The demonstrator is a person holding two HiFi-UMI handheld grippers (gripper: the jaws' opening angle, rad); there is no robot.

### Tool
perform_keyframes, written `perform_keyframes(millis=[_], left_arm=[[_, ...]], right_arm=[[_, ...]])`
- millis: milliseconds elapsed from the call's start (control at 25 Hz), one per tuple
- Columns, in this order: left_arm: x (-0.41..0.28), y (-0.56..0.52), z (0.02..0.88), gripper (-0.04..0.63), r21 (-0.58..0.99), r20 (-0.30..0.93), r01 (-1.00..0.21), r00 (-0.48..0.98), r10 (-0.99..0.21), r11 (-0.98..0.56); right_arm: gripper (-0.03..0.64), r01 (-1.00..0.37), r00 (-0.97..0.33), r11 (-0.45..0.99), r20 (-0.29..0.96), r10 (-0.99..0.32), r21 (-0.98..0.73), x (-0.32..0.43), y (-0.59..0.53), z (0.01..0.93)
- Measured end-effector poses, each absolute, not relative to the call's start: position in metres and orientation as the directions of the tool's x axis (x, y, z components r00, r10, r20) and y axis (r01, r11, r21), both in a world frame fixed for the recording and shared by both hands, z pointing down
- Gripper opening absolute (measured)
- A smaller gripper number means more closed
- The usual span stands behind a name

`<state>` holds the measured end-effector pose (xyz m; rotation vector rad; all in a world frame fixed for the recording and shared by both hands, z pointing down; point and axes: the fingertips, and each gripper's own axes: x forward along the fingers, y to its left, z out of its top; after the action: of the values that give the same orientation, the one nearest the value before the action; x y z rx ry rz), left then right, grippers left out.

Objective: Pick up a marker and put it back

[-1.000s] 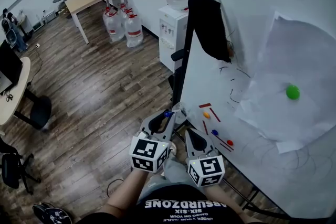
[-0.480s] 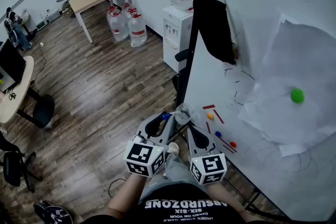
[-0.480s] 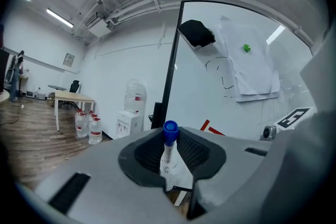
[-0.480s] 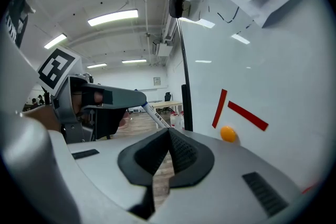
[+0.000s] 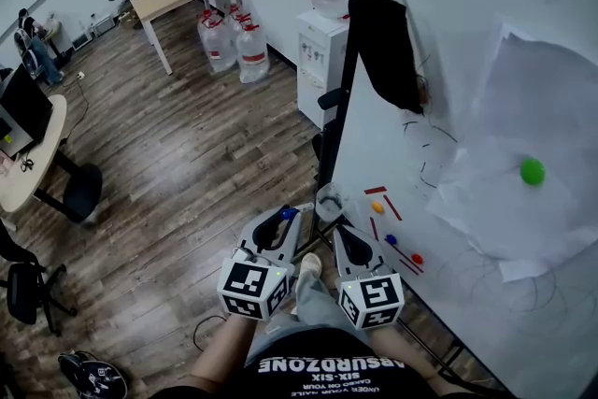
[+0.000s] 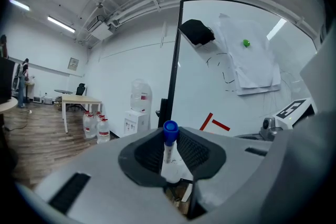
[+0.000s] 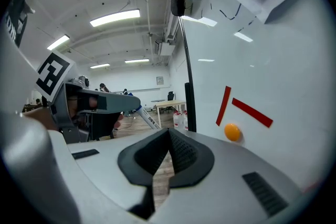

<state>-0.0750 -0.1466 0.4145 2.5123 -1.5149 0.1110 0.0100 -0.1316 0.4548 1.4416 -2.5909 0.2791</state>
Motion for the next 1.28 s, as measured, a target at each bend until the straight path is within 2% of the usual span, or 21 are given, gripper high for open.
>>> perform_keyframes(millis=[640,1280], left_arm=[[-0.069,-0.145,0.451,0.08,0.061,0.271,-0.895,0.441,-0.856,-0.441],[-0.062,-0.144,0.485,0.08,0.063,0.356,-0.883,0.455,-0.816,-0.465]], right_arm=[[-0.002,-0.844,-0.535,0.527,0.232,-0.812,-0.102,0.012,-0.132,0.46],[-0.002,-0.845,-0.533,0.525,0.251,-0.808,-0.102,0.008,-0.131,0.465]])
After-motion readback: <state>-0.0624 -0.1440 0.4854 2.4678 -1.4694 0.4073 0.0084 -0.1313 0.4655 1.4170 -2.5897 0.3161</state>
